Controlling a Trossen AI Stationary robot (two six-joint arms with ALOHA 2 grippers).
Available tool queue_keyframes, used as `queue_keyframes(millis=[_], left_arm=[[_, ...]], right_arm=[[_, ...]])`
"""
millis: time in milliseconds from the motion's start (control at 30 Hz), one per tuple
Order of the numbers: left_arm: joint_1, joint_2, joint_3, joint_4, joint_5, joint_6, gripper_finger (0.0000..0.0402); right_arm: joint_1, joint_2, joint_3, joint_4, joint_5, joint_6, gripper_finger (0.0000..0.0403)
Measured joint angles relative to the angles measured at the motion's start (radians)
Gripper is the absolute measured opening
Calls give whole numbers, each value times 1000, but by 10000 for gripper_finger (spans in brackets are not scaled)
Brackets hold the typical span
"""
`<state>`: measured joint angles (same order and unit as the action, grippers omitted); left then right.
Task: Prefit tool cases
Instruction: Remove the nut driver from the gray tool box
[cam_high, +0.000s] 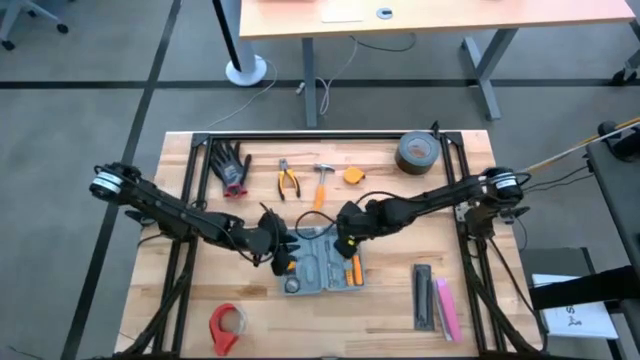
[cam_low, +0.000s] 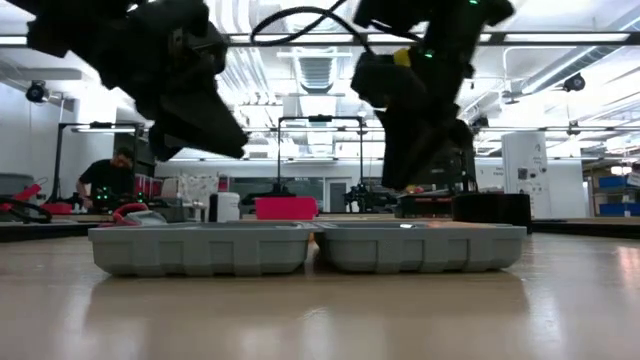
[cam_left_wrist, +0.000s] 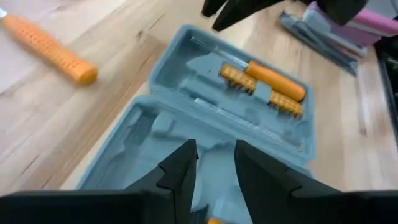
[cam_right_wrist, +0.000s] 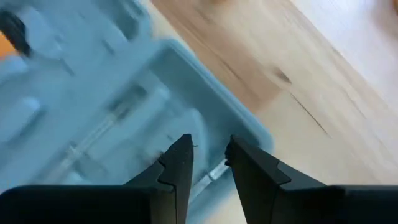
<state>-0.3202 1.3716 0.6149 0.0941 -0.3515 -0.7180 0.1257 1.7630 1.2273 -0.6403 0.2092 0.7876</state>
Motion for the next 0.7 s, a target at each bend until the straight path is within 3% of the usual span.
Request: queue_keyframes(millis=[233,700], left_arm=[[0,11,-20,-2,8,-41,119],[-2,32,-27,-1,2,-53,116]], right_arm=[[-19,69,83,-152,-3,25,105],[-22,149,95,-170,-5,102,147]])
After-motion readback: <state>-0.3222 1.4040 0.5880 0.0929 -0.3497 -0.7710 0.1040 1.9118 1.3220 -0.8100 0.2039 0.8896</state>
